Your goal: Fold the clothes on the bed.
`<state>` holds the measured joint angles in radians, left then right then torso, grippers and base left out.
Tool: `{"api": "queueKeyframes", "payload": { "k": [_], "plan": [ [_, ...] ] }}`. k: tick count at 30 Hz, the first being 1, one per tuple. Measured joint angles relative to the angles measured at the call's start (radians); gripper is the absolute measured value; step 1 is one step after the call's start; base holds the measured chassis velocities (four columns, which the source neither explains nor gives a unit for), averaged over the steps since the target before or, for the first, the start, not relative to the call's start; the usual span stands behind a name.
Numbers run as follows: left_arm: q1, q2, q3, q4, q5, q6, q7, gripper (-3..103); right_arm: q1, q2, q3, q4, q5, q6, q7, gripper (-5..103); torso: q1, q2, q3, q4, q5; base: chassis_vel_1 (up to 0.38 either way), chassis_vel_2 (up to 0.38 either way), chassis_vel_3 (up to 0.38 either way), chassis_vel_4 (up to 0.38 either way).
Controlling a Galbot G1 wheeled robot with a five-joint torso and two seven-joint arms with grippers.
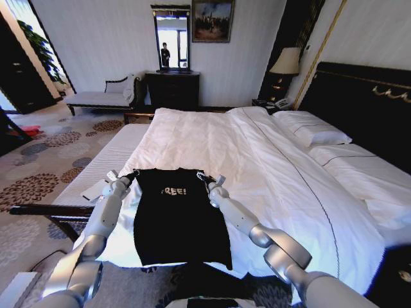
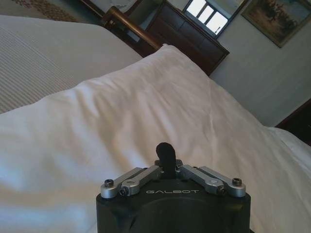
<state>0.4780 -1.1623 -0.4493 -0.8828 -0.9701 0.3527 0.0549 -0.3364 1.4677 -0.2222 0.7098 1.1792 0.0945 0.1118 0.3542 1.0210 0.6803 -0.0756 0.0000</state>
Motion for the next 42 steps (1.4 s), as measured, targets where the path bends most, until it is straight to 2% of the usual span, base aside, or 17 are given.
{"api": "queueKeyframes", "payload": {
  "k": [6,8,11,13,14,18,20,23,26,27,30,33,37,42],
  "plan": [
    [-0.010,-0.003,0.010,-0.001,-0.002,0.000,0.000,0,0.026,0.031,0.012,-0.059,0.020,0.000,-0.057,102,0.000,0.000,0.000,0.0002,0.0000,0.000,0.000,0.000,0.000],
    [-0.014,-0.004,0.013,-0.001,-0.002,0.000,-0.001,0,0.030,0.035,0.012,-0.068,0.022,-0.001,-0.071,94,0.000,0.000,0.000,0.0002,0.0000,0.000,0.000,0.000,0.000],
    [-0.019,-0.004,0.015,0.000,-0.002,0.000,-0.001,0,0.031,0.038,0.012,-0.078,0.019,-0.003,-0.076,89,0.000,0.000,0.000,0.0001,0.0000,0.000,0.000,0.000,0.000],
    [-0.024,-0.006,0.019,0.003,-0.002,0.000,-0.001,0,0.031,0.040,0.012,-0.086,0.014,-0.003,-0.078,78,0.000,0.000,0.000,0.0001,0.0000,0.000,0.000,0.000,0.000],
    [-0.024,-0.006,0.019,0.003,-0.002,0.000,-0.001,0,0.031,0.040,0.012,-0.086,0.014,-0.003,-0.078,78,0.000,0.000,0.000,0.0001,0.0000,0.000,0.000,0.000,0.000],
    [-0.034,-0.013,0.025,0.011,-0.002,-0.001,0.000,0,0.030,0.042,0.015,-0.097,0.003,-0.002,-0.091,56,0.000,0.000,0.000,0.0000,0.0000,0.000,0.000,0.000,0.000],
    [-0.036,-0.014,0.026,0.012,-0.001,-0.001,0.000,0,0.029,0.042,0.015,-0.098,0.003,-0.001,-0.096,56,0.000,0.000,0.000,0.0000,0.0000,0.000,0.000,0.000,0.000],
    [-0.040,-0.020,0.029,0.015,0.001,-0.002,0.000,0,0.022,0.043,0.016,-0.097,-0.002,0.007,-0.122,40,0.000,0.000,0.000,0.0000,0.0001,0.000,0.000,0.000,0.000],
    [-0.040,-0.020,0.031,0.016,0.001,-0.003,0.000,0,0.020,0.043,0.015,-0.097,-0.006,0.010,-0.129,34,0.000,0.000,0.000,0.0000,0.0000,0.000,0.000,0.000,0.000],
    [-0.040,-0.020,0.033,0.016,0.002,-0.004,0.000,0,0.019,0.043,0.015,-0.096,-0.008,0.014,-0.137,24,0.000,0.000,0.000,0.0000,0.0001,0.000,0.000,0.000,0.000],
    [-0.040,-0.017,0.035,0.018,0.003,-0.004,0.001,0,0.018,0.042,0.015,-0.094,-0.009,0.021,-0.147,18,0.000,0.000,0.000,0.0001,0.0000,0.000,0.000,0.000,0.000],
    [-0.040,-0.008,0.038,0.019,0.003,-0.005,0.001,0,0.016,0.039,0.017,-0.089,-0.011,0.038,-0.169,3,0.000,0.000,0.000,0.0000,0.0000,0.000,0.000,0.000,0.000],
    [-0.040,0.004,0.044,0.013,-0.003,-0.009,0.002,0,0.015,0.032,0.024,-0.066,-0.012,0.060,-0.182,1,0.000,0.000,0.000,0.0001,0.0000,0.000,0.000,0.000,0.000],
    [-0.060,0.032,0.054,-0.011,-0.049,-0.021,0.002,0,0.037,0.001,0.039,0.014,0.016,0.090,-0.183,0,0.000,0.000,0.000,0.0001,0.0000,0.000,0.000,0.000,0.000]
  ]
}}
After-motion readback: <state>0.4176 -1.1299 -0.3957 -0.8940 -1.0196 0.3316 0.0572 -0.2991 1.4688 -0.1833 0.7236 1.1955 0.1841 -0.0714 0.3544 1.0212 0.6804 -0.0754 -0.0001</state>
